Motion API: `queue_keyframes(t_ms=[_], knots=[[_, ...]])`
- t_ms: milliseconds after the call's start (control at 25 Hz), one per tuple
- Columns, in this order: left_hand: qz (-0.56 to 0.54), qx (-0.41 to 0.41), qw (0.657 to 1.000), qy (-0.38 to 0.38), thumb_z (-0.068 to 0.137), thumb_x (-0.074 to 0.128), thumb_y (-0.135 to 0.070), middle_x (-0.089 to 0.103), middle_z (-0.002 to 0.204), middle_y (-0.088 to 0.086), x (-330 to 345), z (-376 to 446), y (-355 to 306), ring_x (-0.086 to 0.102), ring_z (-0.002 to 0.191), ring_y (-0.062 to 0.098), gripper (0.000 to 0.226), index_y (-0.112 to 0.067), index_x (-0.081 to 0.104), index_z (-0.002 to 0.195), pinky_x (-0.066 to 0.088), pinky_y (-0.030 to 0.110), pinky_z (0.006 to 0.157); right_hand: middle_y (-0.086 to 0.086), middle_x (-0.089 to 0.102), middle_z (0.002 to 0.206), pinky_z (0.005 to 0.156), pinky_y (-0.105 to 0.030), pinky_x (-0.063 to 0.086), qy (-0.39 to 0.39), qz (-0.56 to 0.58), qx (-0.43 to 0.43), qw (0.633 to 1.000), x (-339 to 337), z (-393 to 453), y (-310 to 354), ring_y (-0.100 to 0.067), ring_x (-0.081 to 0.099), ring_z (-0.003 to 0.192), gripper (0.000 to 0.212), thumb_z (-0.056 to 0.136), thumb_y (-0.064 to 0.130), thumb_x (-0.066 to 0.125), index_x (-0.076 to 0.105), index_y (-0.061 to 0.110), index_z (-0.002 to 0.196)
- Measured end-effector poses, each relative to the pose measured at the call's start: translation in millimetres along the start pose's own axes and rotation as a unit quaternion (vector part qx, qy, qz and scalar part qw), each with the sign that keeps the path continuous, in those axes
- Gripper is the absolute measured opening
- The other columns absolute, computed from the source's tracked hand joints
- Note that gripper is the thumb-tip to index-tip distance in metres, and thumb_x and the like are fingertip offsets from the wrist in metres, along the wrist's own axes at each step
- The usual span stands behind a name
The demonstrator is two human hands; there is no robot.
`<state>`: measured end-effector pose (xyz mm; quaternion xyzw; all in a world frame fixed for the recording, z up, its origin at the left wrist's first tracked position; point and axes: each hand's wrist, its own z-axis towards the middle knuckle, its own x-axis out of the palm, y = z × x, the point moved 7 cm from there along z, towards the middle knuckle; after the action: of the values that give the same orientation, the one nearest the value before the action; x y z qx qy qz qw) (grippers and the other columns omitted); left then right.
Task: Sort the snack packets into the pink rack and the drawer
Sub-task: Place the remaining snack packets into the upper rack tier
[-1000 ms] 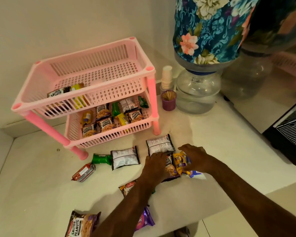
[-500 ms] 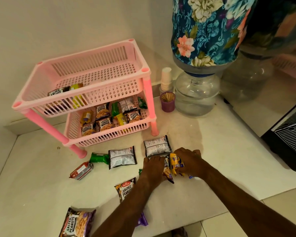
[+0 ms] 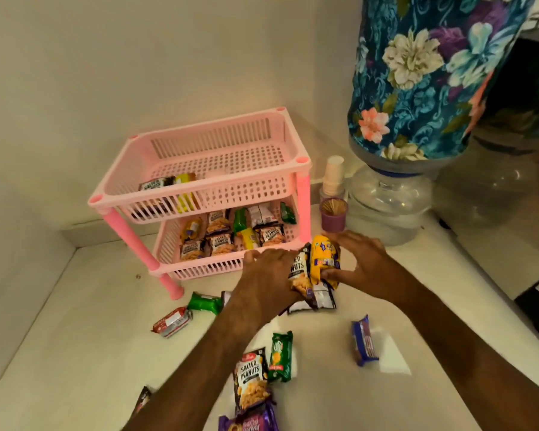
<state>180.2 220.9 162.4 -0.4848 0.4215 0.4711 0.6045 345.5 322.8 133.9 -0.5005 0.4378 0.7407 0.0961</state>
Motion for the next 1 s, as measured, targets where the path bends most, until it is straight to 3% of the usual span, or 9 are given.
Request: queue_keyframes(t_ms=[80, 200, 360, 480, 680, 760, 840, 1000], knots=[[0.001, 0.000, 1.000, -0.029, 0.077, 0.069, -0.064, 0.060, 0.136, -0.004, -47, 10, 6, 0.048, 0.131, 0.019, 0.076, -0.026, 0.051, 0.140, 0.021, 0.042, 0.107, 0.011, 0.049, 0.149, 0.112, -0.038, 0.034, -0.031, 0.015, -0.044, 0.998, -31, 16, 32, -0.009, 0.045, 0.135, 0.086, 0.078, 0.078, 0.059, 0.037, 0.038, 0.151], [0.015, 0.005, 0.998, -0.060, 0.070, 0.072, -0.067, 0.067, 0.117, -0.009, -115, 26, 14, 0.055, 0.115, 0.017, 0.066, -0.035, 0.060, 0.126, 0.032, 0.043, 0.100, 0.014, 0.054, 0.133, 0.104, -0.035, 0.046, -0.072, 0.055, -0.102, 0.991, -74, 40, 74, -0.005, 0.051, 0.122, 0.081, 0.082, 0.070, 0.063, 0.043, 0.030, 0.149], [0.020, 0.016, 0.994, -0.107, 0.064, 0.067, -0.073, 0.069, 0.113, -0.007, -188, 44, 32, 0.057, 0.109, 0.018, 0.071, -0.032, 0.062, 0.123, 0.021, 0.033, 0.083, 0.010, 0.053, 0.136, 0.098, -0.030, 0.043, -0.109, 0.052, -0.150, 0.981, -114, 76, 116, -0.006, 0.050, 0.121, 0.079, 0.083, 0.067, 0.062, 0.040, 0.031, 0.150], [0.027, 0.006, 0.993, -0.111, 0.069, 0.074, -0.066, 0.067, 0.119, -0.006, -219, 65, 52, 0.056, 0.113, 0.018, 0.073, -0.031, 0.057, 0.131, 0.020, 0.032, 0.090, 0.004, 0.053, 0.141, 0.094, -0.026, 0.042, -0.111, 0.046, -0.165, 0.979, -130, 110, 136, -0.010, 0.051, 0.123, 0.076, 0.086, 0.062, 0.065, 0.039, 0.029, 0.148], [0.076, -0.041, 0.993, -0.083, 0.075, 0.078, -0.053, 0.064, 0.123, -0.003, -235, 114, 94, 0.057, 0.116, 0.023, 0.068, -0.028, 0.055, 0.134, 0.027, 0.040, 0.097, 0.002, 0.059, 0.131, 0.080, -0.011, 0.040, -0.092, 0.058, -0.164, 0.980, -135, 176, 156, -0.011, 0.055, 0.116, 0.066, 0.085, 0.039, 0.077, 0.047, 0.021, 0.141], [0.095, -0.054, 0.992, -0.060, 0.076, 0.077, -0.047, 0.063, 0.124, 0.000, -228, 132, 112, 0.056, 0.117, 0.025, 0.067, -0.026, 0.053, 0.135, 0.028, 0.043, 0.099, 0.000, 0.060, 0.128, 0.080, -0.014, 0.045, -0.082, 0.046, -0.153, 0.984, -132, 199, 157, -0.013, 0.058, 0.113, 0.064, 0.084, 0.033, 0.078, 0.049, 0.019, 0.140], [0.121, -0.073, 0.989, -0.032, 0.075, 0.077, -0.045, 0.062, 0.125, 0.002, -216, 147, 128, 0.056, 0.117, 0.027, 0.068, -0.025, 0.052, 0.135, 0.029, 0.044, 0.100, -0.002, 0.062, 0.123, 0.087, -0.026, 0.053, -0.051, 0.029, -0.136, 0.989, -121, 220, 157, -0.017, 0.061, 0.108, 0.059, 0.084, 0.031, 0.078, 0.052, 0.016, 0.135], [0.155, -0.105, 0.981, 0.057, 0.075, 0.078, -0.051, 0.062, 0.127, 0.002, -176, 167, 156, 0.056, 0.119, 0.027, 0.066, -0.023, 0.054, 0.130, 0.031, 0.043, 0.097, -0.006, 0.062, 0.122, 0.095, -0.040, 0.054, 0.059, -0.067, -0.086, 0.992, -86, 255, 144, -0.023, 0.062, 0.107, 0.053, 0.083, 0.034, 0.079, 0.057, 0.012, 0.126]])
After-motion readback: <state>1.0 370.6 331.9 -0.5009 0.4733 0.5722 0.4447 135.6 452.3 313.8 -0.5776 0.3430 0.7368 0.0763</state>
